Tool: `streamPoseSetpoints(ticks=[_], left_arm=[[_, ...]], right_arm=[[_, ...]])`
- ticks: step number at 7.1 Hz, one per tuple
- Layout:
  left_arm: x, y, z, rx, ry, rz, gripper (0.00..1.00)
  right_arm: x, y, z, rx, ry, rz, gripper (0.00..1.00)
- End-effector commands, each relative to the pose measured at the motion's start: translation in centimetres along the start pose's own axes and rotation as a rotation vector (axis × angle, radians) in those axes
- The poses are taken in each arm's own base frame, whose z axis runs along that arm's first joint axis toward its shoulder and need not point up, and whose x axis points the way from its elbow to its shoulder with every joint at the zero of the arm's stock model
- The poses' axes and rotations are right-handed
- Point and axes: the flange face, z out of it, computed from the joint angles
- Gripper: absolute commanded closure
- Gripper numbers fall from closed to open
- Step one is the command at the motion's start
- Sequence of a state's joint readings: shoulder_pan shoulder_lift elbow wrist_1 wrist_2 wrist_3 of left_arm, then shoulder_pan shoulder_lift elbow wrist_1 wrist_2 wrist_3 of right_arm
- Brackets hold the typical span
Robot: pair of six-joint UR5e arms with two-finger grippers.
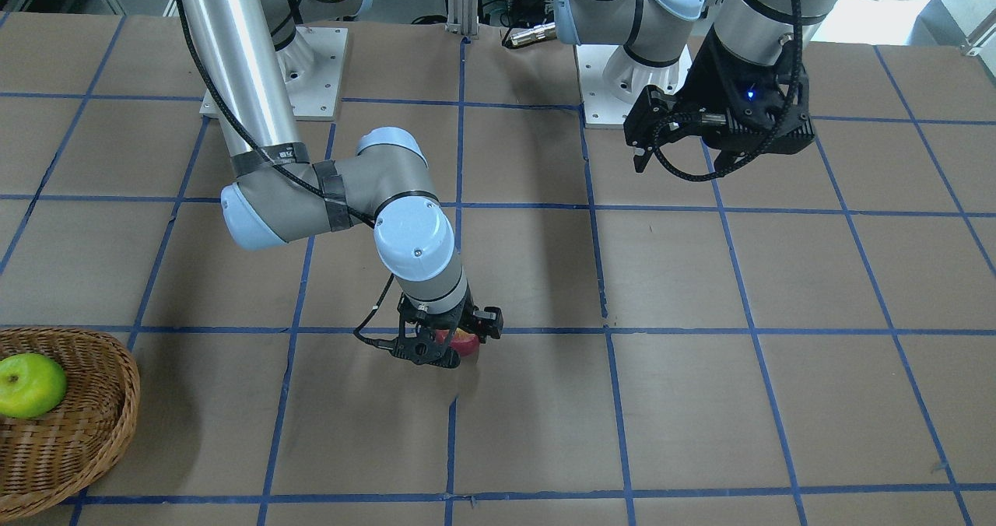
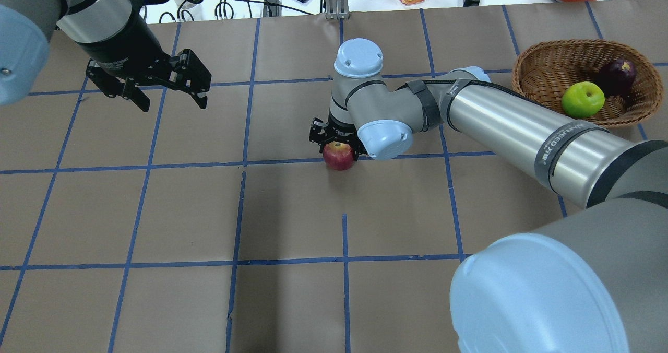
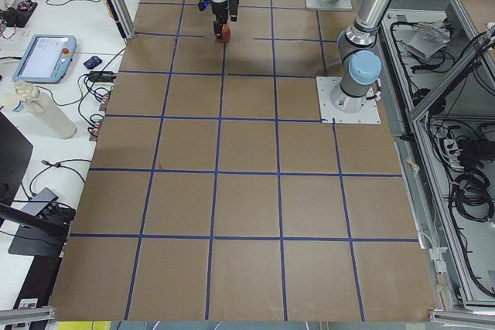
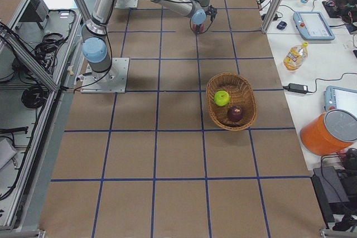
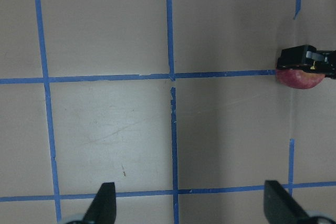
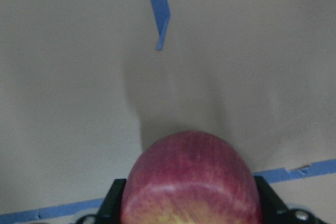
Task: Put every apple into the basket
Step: 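Lower the right gripper onto the red apple, grasp and lift it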
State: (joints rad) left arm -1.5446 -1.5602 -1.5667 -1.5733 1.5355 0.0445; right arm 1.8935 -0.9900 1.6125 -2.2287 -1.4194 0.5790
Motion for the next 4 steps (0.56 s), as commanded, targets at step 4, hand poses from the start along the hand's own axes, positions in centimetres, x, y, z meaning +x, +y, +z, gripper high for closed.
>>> streamPoseSetpoints(ticks=[4], left_arm=[[0.1, 0.1, 0.1, -0.003, -0.001, 0.002, 0.00]], right_arm=[[15.9, -12.0, -19.8, 0.017, 0.011, 0.082, 1.00]])
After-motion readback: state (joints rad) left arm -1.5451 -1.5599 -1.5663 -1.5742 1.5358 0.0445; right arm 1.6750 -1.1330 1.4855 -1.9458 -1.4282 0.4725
